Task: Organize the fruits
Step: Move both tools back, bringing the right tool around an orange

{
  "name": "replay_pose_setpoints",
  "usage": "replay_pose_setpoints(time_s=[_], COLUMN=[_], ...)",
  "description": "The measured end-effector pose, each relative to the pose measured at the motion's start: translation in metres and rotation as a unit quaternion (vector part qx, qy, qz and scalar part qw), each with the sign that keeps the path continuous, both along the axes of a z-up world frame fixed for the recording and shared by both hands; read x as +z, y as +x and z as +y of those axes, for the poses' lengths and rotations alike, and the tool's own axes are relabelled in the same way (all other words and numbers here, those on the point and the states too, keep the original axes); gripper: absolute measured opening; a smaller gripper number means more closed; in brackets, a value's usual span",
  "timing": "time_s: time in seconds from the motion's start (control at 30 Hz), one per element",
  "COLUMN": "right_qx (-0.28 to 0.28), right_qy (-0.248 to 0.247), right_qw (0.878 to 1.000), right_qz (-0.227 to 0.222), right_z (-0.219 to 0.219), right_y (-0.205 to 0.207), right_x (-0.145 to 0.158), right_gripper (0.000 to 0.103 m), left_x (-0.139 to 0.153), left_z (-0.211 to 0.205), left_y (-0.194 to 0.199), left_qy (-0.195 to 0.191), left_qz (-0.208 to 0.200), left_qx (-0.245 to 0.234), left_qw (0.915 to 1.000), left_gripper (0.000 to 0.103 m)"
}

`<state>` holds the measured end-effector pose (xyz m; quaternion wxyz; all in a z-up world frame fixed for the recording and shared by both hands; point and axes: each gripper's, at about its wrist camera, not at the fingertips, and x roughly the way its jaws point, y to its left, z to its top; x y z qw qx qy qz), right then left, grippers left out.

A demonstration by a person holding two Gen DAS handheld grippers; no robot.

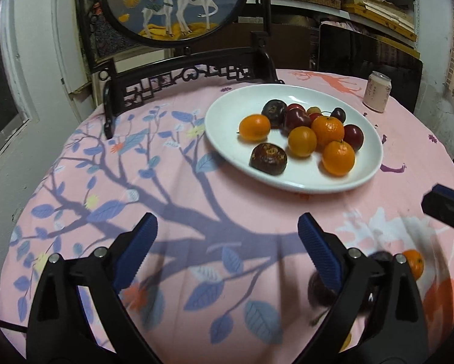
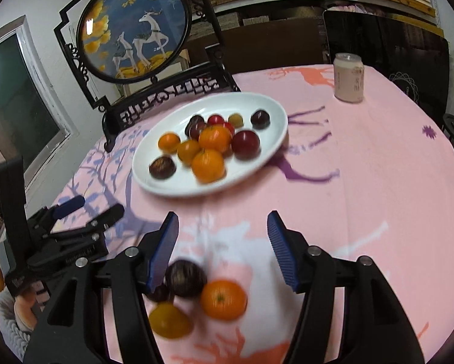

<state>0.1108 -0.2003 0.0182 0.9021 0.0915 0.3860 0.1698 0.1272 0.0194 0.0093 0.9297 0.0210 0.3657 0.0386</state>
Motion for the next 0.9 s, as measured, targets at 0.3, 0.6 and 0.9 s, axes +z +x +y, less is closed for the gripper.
replay_pose_setpoints(time_s=[0.3, 0.6, 0.9], right_qx=[-0.012, -0.007, -0.015], right_qy=[-0.007, -0.026, -0.027], right_qw=[1.0, 0.999, 0.998], right_qz=[0.017, 0.036, 0.062], right_z=[-0.007, -0.003, -0.008], right_y=[-0.026, -0.028, -0.021], right_x=[-0.015, -0.027, -0.036], right_gripper=[0.064, 0.064, 0.065], left_x=[0.0, 0.0, -0.001], left_z=[0.015, 0.024, 0.029], left_y=[-0.025, -0.027, -0.025], left_qy=[-0.007, -0.019, -0.027], left_qz=[-0.001, 0.001, 0.007], left_qx=[0.033, 0.047, 0.053], left_qw=[0.9994, 0.9987, 0.9982], left_gripper=[0.098, 0.1, 0.1])
